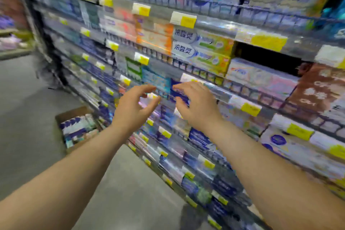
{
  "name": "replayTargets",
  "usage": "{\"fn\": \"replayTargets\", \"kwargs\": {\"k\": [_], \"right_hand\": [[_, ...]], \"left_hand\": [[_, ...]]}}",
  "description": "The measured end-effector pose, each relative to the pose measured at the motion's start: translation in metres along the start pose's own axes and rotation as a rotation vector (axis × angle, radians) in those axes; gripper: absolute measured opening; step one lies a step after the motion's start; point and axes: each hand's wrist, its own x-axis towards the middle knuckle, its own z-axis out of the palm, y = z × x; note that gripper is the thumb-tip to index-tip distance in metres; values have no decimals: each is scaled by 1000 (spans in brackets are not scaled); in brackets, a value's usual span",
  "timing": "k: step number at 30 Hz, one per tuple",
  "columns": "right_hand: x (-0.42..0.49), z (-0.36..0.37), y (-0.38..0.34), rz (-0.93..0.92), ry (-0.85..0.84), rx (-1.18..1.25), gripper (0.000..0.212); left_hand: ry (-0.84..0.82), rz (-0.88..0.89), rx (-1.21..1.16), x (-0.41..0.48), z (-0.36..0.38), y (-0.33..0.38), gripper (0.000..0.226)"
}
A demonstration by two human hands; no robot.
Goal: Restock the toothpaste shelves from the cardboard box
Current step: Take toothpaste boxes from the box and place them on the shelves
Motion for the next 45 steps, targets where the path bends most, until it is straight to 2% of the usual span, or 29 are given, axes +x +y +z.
{"fn": "replayTargets", "kwargs": {"k": [2,9,13,16,26,33,38,45], "right_hand": [[13,43,-39,-26,-64,68,32],[68,193,-184,-45,-242,234,33],[101,253,-245,-60,-339,319,30],[132,294,-272,-94,-365,332,30],[276,447,-298,-65,-512,440,32],[365,531,-305,-6,-598,442,33],[413,608,-299,120,-620,428,33],[445,735,-283,430,-657,395,32]], "left_hand": [[-6,-73,37,-18,-43,-44,38],[-28,-341,147,-74,-200,-198,22],[-3,-444,177,-90,-265,-256,27],[41,-483,184,-87,-295,-296,18],[84,-596,208,0,-338,-448,19],[44,-671,203,64,-356,-548,21],[-62,-665,171,106,-358,-647,21],[-271,-692,132,150,-329,-786,24]]}}
